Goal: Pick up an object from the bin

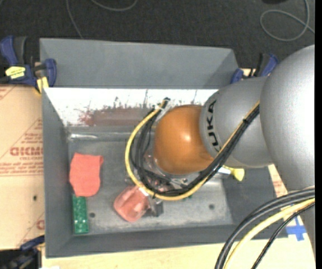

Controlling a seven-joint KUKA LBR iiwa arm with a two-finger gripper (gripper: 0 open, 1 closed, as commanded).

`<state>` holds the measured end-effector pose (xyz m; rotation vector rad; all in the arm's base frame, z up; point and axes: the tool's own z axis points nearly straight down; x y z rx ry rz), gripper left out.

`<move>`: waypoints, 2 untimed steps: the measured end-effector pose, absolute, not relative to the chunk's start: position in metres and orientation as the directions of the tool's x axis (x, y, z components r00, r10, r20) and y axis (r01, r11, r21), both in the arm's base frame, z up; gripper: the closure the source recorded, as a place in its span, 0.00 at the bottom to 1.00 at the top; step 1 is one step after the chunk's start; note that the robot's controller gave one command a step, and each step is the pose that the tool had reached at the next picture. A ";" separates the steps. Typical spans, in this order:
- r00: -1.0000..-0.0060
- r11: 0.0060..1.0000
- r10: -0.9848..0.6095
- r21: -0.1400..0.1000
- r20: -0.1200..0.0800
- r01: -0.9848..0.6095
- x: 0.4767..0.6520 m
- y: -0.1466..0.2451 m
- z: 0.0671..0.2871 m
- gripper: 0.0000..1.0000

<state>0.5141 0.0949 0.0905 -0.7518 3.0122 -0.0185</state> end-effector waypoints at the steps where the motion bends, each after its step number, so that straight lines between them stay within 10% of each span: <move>1: -0.882 0.883 -0.470 -0.020 -0.033 -0.469 0.514 0.095 0.091 1.00; 2: -0.882 0.883 -0.470 -0.020 -0.033 -0.469 0.514 0.095 0.091 1.00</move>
Offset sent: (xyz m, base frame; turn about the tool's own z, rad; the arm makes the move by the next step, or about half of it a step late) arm 0.0000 0.0000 0.0000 0.0000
